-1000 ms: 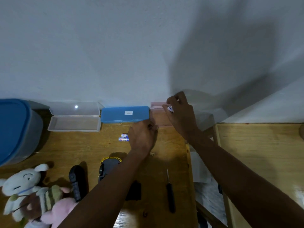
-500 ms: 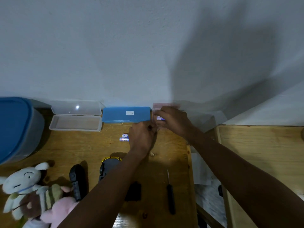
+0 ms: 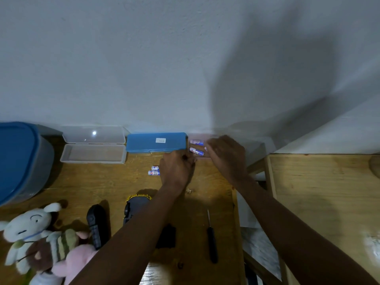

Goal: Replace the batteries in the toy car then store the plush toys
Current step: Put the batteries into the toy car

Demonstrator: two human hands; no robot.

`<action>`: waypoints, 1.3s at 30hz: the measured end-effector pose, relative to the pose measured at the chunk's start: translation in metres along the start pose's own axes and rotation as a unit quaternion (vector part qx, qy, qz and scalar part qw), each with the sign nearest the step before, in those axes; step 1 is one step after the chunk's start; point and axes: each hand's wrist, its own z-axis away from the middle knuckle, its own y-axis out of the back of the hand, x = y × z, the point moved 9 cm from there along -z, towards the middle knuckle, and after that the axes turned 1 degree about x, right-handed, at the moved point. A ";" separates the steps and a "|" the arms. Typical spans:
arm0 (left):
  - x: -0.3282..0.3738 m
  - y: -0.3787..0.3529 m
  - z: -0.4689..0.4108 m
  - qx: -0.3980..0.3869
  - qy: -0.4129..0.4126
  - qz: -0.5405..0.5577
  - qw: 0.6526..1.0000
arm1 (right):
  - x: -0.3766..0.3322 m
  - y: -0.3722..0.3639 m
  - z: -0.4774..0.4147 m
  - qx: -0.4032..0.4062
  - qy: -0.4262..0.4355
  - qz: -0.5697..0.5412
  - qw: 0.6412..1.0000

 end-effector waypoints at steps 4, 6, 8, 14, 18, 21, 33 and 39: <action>-0.003 -0.003 -0.001 -0.013 0.018 0.016 1.000 | 0.013 0.014 0.002 0.029 -0.119 0.022 0.992; -0.006 -0.004 0.000 -0.008 0.033 0.024 0.999 | 0.010 -0.006 0.009 -0.054 -0.090 0.001 0.994; -0.010 -0.004 0.002 -0.007 0.048 0.035 0.998 | 0.011 -0.024 0.024 -0.128 -0.081 -0.026 0.988; -0.014 -0.005 0.005 -0.007 0.044 0.048 0.998 | 0.014 -0.033 0.043 -0.168 -0.093 -0.006 0.981; -0.011 -0.007 0.006 -0.011 0.037 0.046 0.998 | 0.013 -0.036 0.039 -0.177 -0.096 0.031 0.979; -0.012 -0.008 0.003 -0.010 0.041 0.045 0.998 | 0.009 -0.039 0.034 -0.198 -0.067 0.074 0.975; -0.005 0.019 0.022 0.016 0.008 0.028 0.999 | 0.000 -0.036 0.028 -0.220 -0.068 0.106 0.967; -0.025 0.078 0.053 0.064 -0.018 0.023 0.998 | -0.044 -0.015 0.046 -0.187 -0.155 0.016 0.970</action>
